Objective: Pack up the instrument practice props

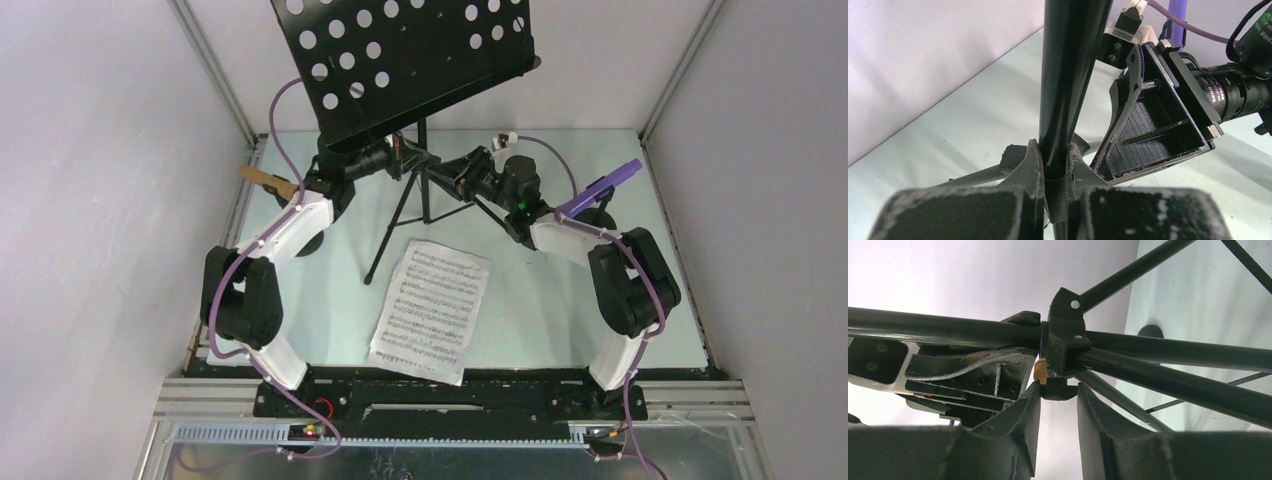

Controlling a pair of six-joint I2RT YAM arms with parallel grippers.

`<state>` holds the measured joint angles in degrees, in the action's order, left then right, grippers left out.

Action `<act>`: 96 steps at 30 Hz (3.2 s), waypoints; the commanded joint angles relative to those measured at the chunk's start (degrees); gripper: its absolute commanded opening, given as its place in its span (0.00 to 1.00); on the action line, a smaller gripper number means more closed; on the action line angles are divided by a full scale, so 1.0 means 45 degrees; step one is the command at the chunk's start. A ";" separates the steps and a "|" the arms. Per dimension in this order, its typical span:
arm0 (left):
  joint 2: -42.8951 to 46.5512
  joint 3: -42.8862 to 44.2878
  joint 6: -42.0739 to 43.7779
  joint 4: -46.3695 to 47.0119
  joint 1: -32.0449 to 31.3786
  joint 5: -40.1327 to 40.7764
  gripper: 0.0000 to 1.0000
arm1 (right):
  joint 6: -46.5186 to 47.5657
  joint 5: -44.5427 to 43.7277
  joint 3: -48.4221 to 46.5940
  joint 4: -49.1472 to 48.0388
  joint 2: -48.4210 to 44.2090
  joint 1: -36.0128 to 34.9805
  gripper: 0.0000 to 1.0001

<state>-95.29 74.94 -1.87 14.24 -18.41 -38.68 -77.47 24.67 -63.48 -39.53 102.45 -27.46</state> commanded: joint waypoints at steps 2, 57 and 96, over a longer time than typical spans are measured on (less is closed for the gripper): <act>-0.0254 0.0768 -0.0132 -0.0664 0.0000 0.0470 0.06 | 0.0132 0.0286 -0.0597 -0.0294 0.0143 -0.0160 0.36; -0.0217 0.0800 -0.0193 -0.0701 -0.0005 0.0425 0.06 | 2.9581 -1.2573 -0.2751 0.4955 -0.0132 -0.6449 0.10; -0.0202 0.0809 -0.0269 -0.0645 -0.0001 0.0409 0.06 | 0.2645 -0.1263 0.0258 0.2846 -0.3178 -0.0343 0.71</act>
<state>-95.37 75.57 -1.54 13.15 -18.46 -37.89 -54.85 12.95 -60.05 -24.14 85.97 -29.30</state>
